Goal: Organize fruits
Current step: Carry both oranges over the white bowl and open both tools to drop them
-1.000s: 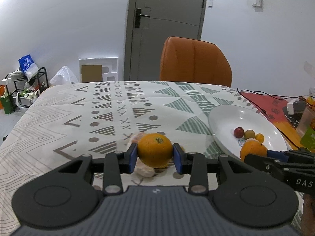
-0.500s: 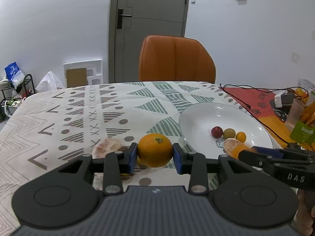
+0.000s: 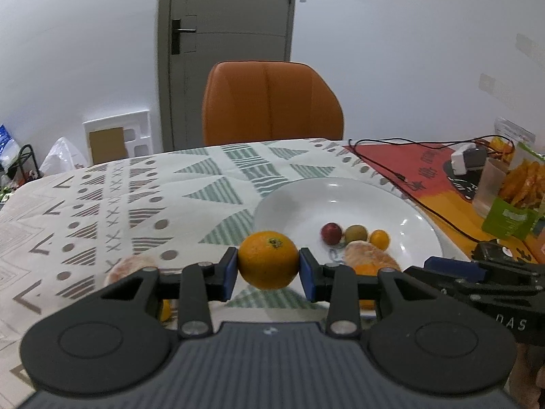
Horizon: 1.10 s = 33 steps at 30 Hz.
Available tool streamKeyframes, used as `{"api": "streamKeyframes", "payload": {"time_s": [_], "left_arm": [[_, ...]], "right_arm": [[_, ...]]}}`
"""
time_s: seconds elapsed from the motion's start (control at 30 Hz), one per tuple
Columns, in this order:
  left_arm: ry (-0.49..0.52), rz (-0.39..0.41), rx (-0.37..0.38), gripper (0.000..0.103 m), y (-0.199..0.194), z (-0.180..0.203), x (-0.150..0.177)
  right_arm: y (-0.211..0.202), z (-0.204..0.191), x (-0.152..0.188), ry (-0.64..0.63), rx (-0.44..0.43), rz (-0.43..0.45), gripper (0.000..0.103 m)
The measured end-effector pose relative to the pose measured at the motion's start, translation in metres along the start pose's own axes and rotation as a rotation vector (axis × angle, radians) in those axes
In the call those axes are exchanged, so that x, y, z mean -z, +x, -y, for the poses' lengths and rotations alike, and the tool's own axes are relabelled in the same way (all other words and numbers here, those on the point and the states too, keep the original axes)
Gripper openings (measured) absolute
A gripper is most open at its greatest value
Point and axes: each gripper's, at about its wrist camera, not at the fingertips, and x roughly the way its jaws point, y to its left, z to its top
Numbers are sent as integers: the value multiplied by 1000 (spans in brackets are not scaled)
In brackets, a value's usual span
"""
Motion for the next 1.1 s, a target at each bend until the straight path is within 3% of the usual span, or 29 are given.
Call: {"api": "streamKeyframes", "payload": {"time_s": [0.37, 0.7, 1.1], "left_arm": [[39, 14, 30, 37, 6, 25, -7], [27, 26, -1, 40, 1, 23, -10], [-46, -1, -74, 62, -11, -15, -1]], "right_arm": [[-10, 10, 1, 14, 1, 15, 45], [-8, 5, 1, 8, -10, 7, 45], [2, -14, 1, -15, -38, -10, 47]]}}
